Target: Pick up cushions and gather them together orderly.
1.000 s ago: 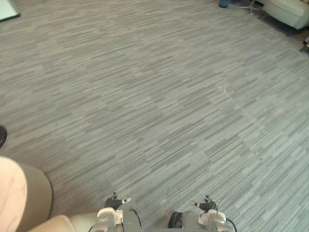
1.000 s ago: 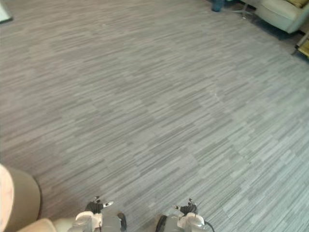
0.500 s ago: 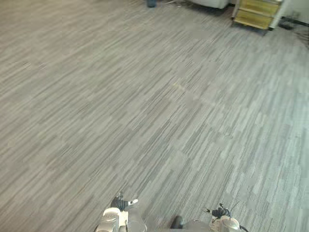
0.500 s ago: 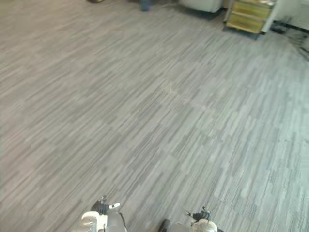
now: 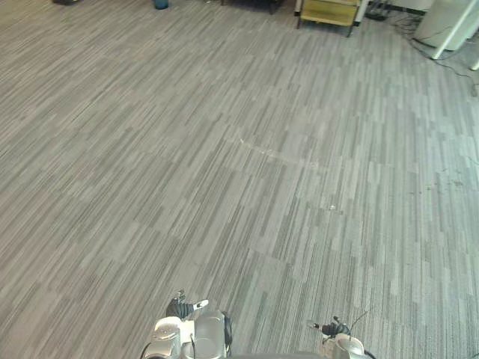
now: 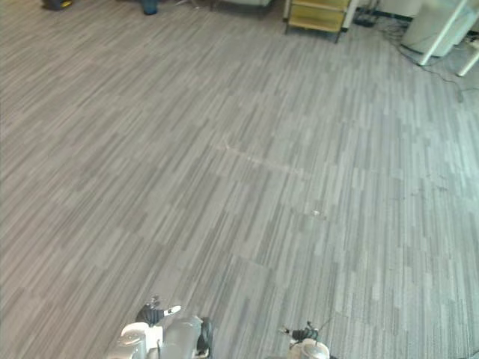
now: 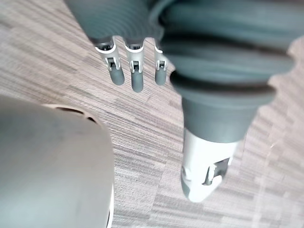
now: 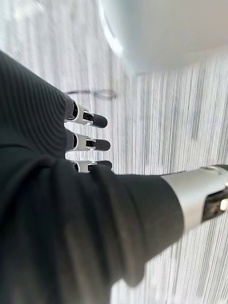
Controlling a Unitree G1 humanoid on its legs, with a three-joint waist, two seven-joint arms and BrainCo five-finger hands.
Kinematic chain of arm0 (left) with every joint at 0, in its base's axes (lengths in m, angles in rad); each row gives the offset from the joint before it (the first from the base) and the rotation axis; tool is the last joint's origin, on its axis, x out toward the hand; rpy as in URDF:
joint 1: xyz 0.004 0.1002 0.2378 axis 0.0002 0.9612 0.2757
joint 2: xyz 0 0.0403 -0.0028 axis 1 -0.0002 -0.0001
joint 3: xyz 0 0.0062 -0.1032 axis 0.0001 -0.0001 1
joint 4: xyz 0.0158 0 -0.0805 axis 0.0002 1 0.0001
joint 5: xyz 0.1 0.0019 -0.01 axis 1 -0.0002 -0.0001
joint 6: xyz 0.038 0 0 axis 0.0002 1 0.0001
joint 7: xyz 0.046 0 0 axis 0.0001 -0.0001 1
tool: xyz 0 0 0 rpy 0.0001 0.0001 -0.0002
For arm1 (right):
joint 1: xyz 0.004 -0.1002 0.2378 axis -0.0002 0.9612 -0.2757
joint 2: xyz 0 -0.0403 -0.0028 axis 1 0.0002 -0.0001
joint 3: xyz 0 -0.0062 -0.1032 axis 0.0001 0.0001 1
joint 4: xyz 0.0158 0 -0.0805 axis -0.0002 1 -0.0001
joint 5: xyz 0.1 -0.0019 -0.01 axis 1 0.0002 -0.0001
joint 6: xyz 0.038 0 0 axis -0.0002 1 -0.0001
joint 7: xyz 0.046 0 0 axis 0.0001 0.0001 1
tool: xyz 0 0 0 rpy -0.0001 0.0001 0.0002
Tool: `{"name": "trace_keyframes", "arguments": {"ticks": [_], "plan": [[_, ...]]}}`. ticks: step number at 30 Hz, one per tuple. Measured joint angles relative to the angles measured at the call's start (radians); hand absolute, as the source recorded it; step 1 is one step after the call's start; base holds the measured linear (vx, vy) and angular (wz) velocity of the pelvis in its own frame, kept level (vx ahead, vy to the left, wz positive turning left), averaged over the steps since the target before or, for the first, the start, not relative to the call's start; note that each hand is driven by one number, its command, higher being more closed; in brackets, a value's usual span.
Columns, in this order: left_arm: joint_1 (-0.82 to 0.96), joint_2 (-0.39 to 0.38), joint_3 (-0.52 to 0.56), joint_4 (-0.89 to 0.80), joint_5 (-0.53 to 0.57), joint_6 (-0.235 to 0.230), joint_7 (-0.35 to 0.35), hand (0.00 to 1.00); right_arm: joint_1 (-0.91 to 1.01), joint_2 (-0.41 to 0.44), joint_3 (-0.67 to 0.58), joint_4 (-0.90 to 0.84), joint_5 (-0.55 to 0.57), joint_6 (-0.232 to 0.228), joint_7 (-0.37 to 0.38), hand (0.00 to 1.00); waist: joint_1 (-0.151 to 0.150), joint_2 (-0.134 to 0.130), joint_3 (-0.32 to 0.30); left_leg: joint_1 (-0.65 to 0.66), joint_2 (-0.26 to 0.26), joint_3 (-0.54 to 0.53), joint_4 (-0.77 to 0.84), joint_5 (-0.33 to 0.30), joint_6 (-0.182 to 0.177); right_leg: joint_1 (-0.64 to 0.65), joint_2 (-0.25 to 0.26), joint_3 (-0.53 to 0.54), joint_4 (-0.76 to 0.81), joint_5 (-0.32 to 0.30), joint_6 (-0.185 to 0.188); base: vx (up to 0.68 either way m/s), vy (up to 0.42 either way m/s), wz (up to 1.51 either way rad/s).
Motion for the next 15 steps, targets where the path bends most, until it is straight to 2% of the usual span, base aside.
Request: {"name": "trace_keyframes", "arguments": {"ticks": [1, 2, 4, 5, 6, 7, 8, 9, 10, 12, 13, 14, 15], "plan": [[0.002, 0.003, -0.004, 0.0, 0.0, 0.0, 0.0, 0.0, -0.002, -0.004, 0.0, 0.0, 0.0, 0.0, 0.0, 0.0, -0.004, 0.004, 0.002, 0.029, 0.003, 0.001, -0.025, 0.001, -0.002, -0.01, -0.002, -0.032, -0.018, -0.011, -0.02, 0.55, -0.065, -0.01], [0.002, 0.003, -0.005, 0.0, 0.001, 0.001, 0.003, 0.0, -0.001, -0.015, -0.001, -0.001, 0.0, -0.002, 0.001, 0.0, -0.008, 0.006, 0.003, 0.105, 0.016, 0.006, -0.084, 0.003, -0.005, -0.048, 0.003, -0.119, -0.114, -0.025, -0.053, 0.37, -0.074, 0.01], [-0.005, 0.002, -0.008, -0.001, 0.001, 0.001, 0.003, 0.0, -0.006, -0.025, -0.001, -0.008, 0.0, -0.003, 0.001, 0.0, -0.012, 0.007, 0.003, 0.157, 0.031, 0.014, -0.133, 0.004, -0.007, -0.122, 0.024, -0.171, -0.265, 0.002, -0.064, 0.51, -0.143, 0.1], [-0.008, 0.002, -0.019, 0.0, 0.001, 0.0, 0.003, 0.0, -0.007, -0.028, -0.001, -0.025, 0.0, -0.001, 0.0, 0.0, -0.019, 0.008, 0.004, 0.192, 0.041, 0.018, -0.179, 0.01, -0.026, -0.173, 0.053, -0.179, -0.424, 0.091, -0.067, 0.62, -0.222, 0.26], [-0.002, 0.004, -0.03, 0.001, 0.003, -0.001, 0.002, 0.0, -0.002, -0.03, -0.001, -0.024, 0.0, 0.0, 0.0, 0.0, -0.025, 0.001, 0.004, 0.226, 0.037, 0.011, -0.21, 0.012, -0.053, -0.187, 0.088, -0.145, -0.534, 0.259, -0.102, 0.54, -0.205, 0.28], [-0.002, 0.004, -0.033, 0.006, 0.005, -0.001, 0.002, 0.0, 0.002, -0.035, -0.003, -0.02, 0.001, 0.0, 0.001, 0.0, -0.029, 0.002, 0.004, 0.24, 0.044, -0.002, -0.218, 0.011, -0.059, -0.187, 0.106, -0.119, -0.528, 0.297, -0.146, 0.57, -0.215, -0.07], [0.002, -0.025, -0.037, 0.02, 0.011, -0.002, -0.002, 0.0, -0.002, -0.06, -0.003, -0.018, 0.0, 0.003, 0.0, 0.0, -0.023, 0.047, -0.005, 0.254, 0.079, -0.023, -0.211, 0.036, -0.099, -0.202, 0.131, -0.096, -0.459, 0.235, -0.149, 0.57, -0.229, -0.24], [0.002, -0.042, -0.037, 0.031, 0.013, -0.002, 0.0, 0.0, -0.003, -0.068, -0.003, -0.022, -0.001, 0.001, 0.001, 0.0, -0.029, 0.058, -0.001, 0.253, 0.084, -0.05, -0.179, 0.058, -0.128, -0.208, 0.129, -0.097, -0.415, 0.181, -0.155, 0.57, -0.241, -0.31], [-0.001, -0.052, -0.037, 0.039, 0.014, -0.001, -0.001, 0.0, -0.003, -0.071, -0.005, -0.022, -0.001, 0.002, 0.001, 0.0, -0.03, 0.07, -0.006, 0.238, 0.093, -0.068, -0.134, 0.071, -0.134, -0.204, 0.132, -0.101, -0.399, 0.152, -0.156, 0.57, -0.275, 0.03], [-0.012, -0.066, -0.034, 0.036, 0.021, -0.002, -0.001, 0.0, 0.008, -0.068, -0.021, -0.02, 0.0, 0.008, 0.001, 0.0, -0.049, 0.09, -0.002, 0.129, 0.131, -0.132, 0.16, 0.17, -0.127, -0.109, 0.155, -0.132, -0.431, 0.097, -0.155, 0.54, -0.243, 0.26], [-0.01, -0.069, -0.031, 0.033, 0.023, -0.004, -0.003, 0.0, 0.013, -0.057, -0.019, -0.022, 0.0, 0.008, 0.0, 0.0, -0.047, 0.087, 0.01, 0.036, 0.167, -0.153, 0.405, 0.236, -0.124, -0.009, 0.18, -0.146, -0.502, 0.083, -0.156, 0.39, -0.148, 0.23], [-0.009, -0.071, -0.03, 0.031, 0.023, -0.006, -0.003, 0.0, 0.017, -0.056, -0.019, -0.021, 0.001, 0.008, 0.0, 0.0, -0.043, 0.089, 0.012, -0.003, 0.18, -0.149, 0.499, 0.219, -0.112, 0.027, 0.19, -0.147, -0.526, 0.08, -0.157, 0.55, -0.164, 0.08], [-0.006, -0.062, -0.022, 0.0, 0.031, -0.008, -0.011, 0.0, 0.021, -0.048, -0.017, -0.022, 0.002, 0.01, -0.002, 0.0, -0.019, 0.081, 0.018, -0.108, 0.195, -0.134, 0.679, 0.166, -0.088, 0.128, 0.206, -0.149, -0.586, 0.058, -0.162, 0.43, -0.093, 0.0]]}}
